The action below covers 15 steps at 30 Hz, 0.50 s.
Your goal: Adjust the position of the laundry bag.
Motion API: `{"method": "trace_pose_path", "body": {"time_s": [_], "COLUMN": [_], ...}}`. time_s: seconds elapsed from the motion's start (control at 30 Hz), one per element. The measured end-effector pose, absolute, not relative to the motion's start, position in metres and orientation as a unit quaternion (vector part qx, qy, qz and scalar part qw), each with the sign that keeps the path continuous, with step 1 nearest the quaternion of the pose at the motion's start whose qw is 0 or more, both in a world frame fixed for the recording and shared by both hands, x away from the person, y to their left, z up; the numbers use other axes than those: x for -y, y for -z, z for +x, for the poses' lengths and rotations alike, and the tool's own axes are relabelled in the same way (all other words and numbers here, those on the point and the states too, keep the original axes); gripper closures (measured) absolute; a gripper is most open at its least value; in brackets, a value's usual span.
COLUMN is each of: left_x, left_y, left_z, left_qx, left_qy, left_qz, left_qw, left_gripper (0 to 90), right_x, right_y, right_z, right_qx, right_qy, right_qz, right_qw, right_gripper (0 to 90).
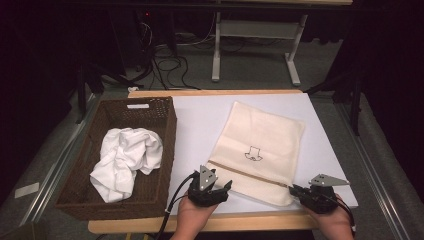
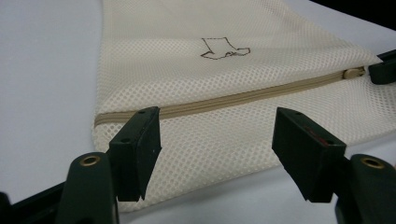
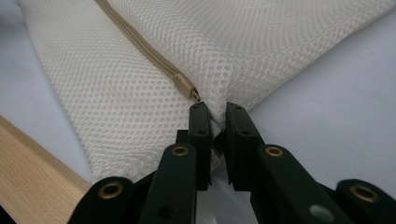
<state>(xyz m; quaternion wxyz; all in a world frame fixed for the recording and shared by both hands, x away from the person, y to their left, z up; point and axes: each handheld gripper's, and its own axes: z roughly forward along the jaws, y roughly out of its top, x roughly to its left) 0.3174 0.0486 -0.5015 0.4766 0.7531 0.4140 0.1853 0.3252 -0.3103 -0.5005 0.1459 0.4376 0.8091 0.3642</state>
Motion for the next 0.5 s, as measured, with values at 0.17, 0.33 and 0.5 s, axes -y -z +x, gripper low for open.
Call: {"method": "trace_pose_path", "body": {"time_s": [0.17,0.33,0.5], "left_x": [-0.0480,-0.0462,-0.0512], "left_y": [0.5020,0.5031,0.5019], "left_z": [0.3179,0.3178,0.3157], "left_qx": [-0.411,-0.411,-0.422], "left_qy": [-0.190,-0.188,-0.204], "left_qz": [0.750,0.752,0.736], "left_qw": [0.482,0.481,0.489], "left_gripper": [34.6,34.6,34.9], "right_x": [0.3132,0.3129,0.3131], "right_y": [0.4954,0.4925,0.4910], "right_z": [0.3256,0.3252,0.3260], "right_qx": [-0.802,-0.801,-0.801], "right_qy": [-0.384,-0.394,-0.399], "right_qz": [0.433,0.427,0.420], "right_qw": [0.144,0.145,0.150], "right_gripper": [83.4,83.4,83.2]}}
